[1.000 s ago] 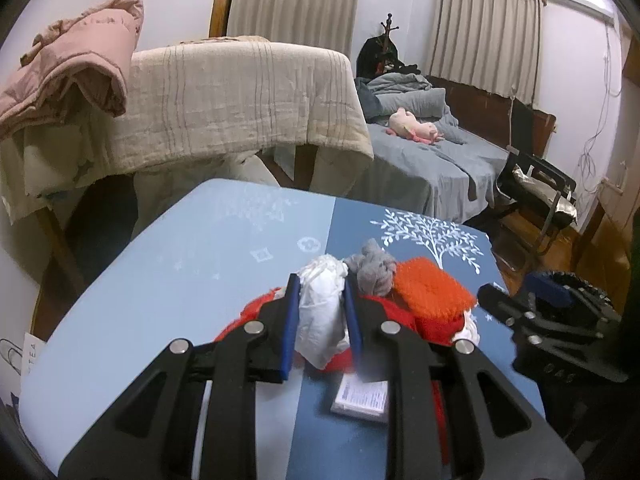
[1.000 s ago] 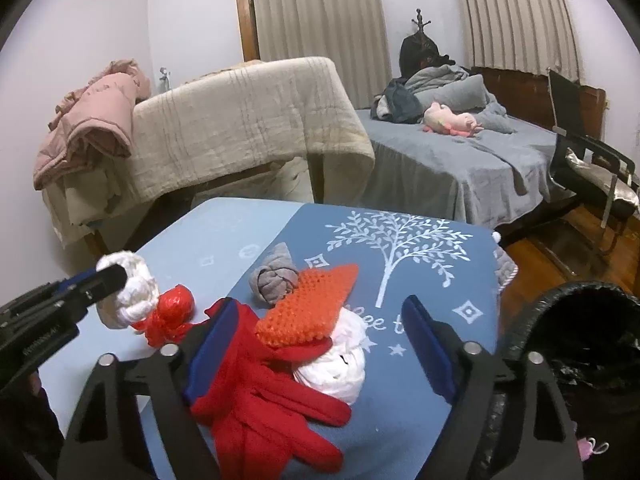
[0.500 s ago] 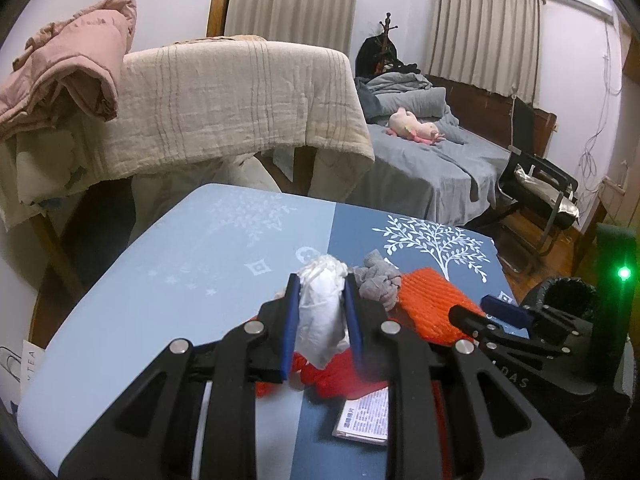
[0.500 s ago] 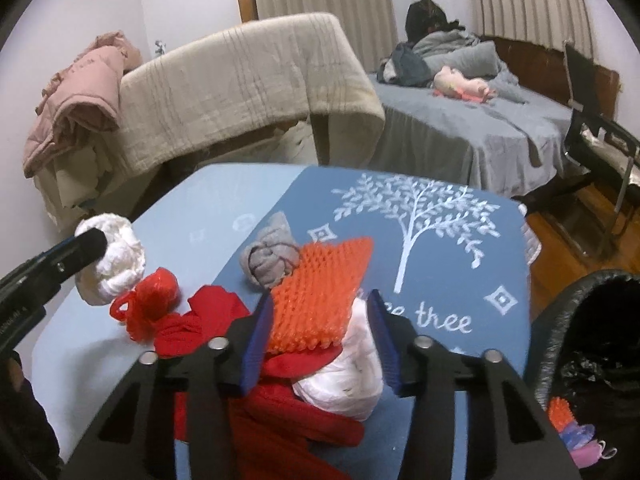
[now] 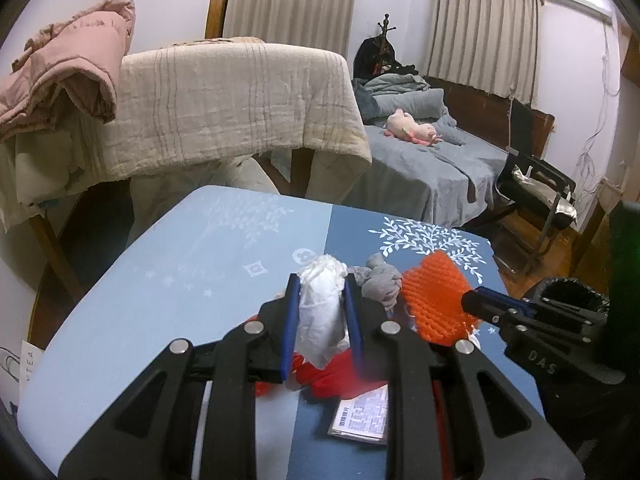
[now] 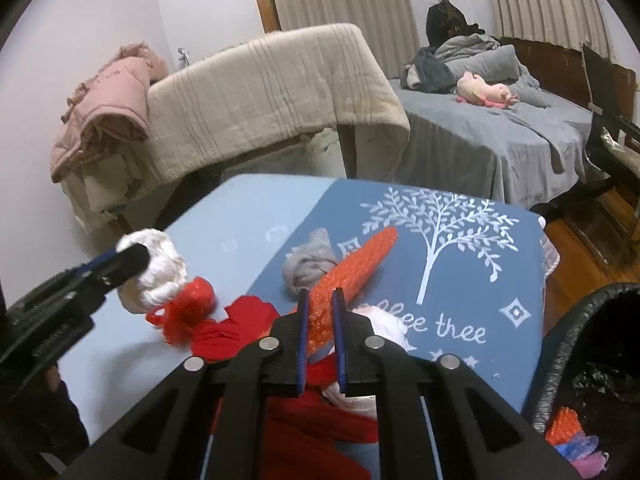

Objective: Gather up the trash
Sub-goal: 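Grasp the orange mesh pad with the right gripper while the left holds the white bag, then carry the white bag and orange pad over the black bin and open both grippers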

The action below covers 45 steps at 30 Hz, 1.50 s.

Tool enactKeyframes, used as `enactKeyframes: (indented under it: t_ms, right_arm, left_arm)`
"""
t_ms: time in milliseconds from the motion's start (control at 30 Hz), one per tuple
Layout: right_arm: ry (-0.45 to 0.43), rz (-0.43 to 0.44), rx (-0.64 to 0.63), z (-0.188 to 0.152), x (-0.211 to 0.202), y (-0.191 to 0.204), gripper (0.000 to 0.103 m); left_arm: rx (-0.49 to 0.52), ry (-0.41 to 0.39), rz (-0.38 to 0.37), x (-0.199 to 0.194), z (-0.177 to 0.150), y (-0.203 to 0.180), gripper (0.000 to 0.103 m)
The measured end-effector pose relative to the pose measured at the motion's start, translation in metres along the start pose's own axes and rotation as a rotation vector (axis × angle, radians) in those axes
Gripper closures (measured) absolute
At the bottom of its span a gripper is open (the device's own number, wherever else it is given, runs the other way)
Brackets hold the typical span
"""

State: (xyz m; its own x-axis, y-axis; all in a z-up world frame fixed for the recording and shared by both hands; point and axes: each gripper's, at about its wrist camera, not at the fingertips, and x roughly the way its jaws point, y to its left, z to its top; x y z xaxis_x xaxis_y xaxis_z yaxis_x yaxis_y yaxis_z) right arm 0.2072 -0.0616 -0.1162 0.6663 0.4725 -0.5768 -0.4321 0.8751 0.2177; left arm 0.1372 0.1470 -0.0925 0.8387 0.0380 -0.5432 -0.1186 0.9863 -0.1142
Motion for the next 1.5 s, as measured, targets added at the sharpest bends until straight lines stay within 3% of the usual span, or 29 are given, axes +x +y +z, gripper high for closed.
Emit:
enactKeyframes:
  t_ms: [733, 1100, 1500]
  right_arm:
    - [-0.142, 0.066, 0.052, 0.021, -0.076, -0.015, 0.092]
    - [-0.178, 0.003, 0.061, 0.013, -0.112, -0.036, 0.092]
    - [-0.207, -0.131, 0.117, -0.009, -0.163, -0.091, 0.092]
  left_arm:
    - [0.038, -0.052, -0.049, -0.029, 0.014, -0.034, 0.082]
    - [0.074, -0.060, -0.106, -0.037, 0.016, -0.068, 0.082]
    - [0.132, -0.058, -0.240, -0.040, 0.010, -0.140, 0.082]
